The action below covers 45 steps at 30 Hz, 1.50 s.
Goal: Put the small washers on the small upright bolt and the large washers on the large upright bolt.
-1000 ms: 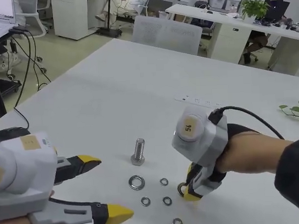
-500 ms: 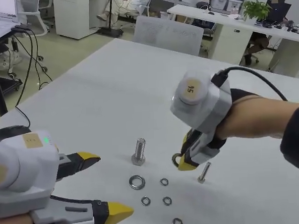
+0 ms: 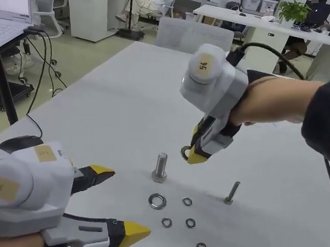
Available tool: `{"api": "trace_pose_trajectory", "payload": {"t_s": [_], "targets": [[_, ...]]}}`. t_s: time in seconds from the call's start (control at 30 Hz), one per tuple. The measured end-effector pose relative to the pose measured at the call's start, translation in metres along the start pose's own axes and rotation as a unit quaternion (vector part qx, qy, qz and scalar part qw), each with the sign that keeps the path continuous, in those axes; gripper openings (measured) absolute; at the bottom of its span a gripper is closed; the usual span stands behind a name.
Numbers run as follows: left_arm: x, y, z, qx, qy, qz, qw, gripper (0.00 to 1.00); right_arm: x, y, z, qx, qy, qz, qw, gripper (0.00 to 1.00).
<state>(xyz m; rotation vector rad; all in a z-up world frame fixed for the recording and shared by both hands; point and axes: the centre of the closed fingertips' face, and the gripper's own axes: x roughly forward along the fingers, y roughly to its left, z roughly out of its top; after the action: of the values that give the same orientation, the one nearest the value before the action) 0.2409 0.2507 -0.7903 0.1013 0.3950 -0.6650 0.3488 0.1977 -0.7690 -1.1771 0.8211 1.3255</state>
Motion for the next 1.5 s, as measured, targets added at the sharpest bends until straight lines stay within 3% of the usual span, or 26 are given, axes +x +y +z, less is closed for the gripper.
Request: {"api": "trace_pose_trajectory", "payload": {"t_s": [0.27,0.73,1.5], "targets": [[0.0,0.001,0.0,0.0,0.002,0.003,1.0,0.71,0.002,-0.008,0.02,-0.024,0.003,0.015,0.9996,0.23],[-0.001,0.005,-0.001,0.001,0.003,0.009,1.0,0.71,0.025,-0.012,0.033,-0.041,0.024,0.044,0.9979,0.23],[-0.001,0.006,-0.002,-0.003,0.003,0.013,0.9999,0.7,0.056,-0.012,0.026,-0.035,0.046,0.06,0.9965,0.23]]}}
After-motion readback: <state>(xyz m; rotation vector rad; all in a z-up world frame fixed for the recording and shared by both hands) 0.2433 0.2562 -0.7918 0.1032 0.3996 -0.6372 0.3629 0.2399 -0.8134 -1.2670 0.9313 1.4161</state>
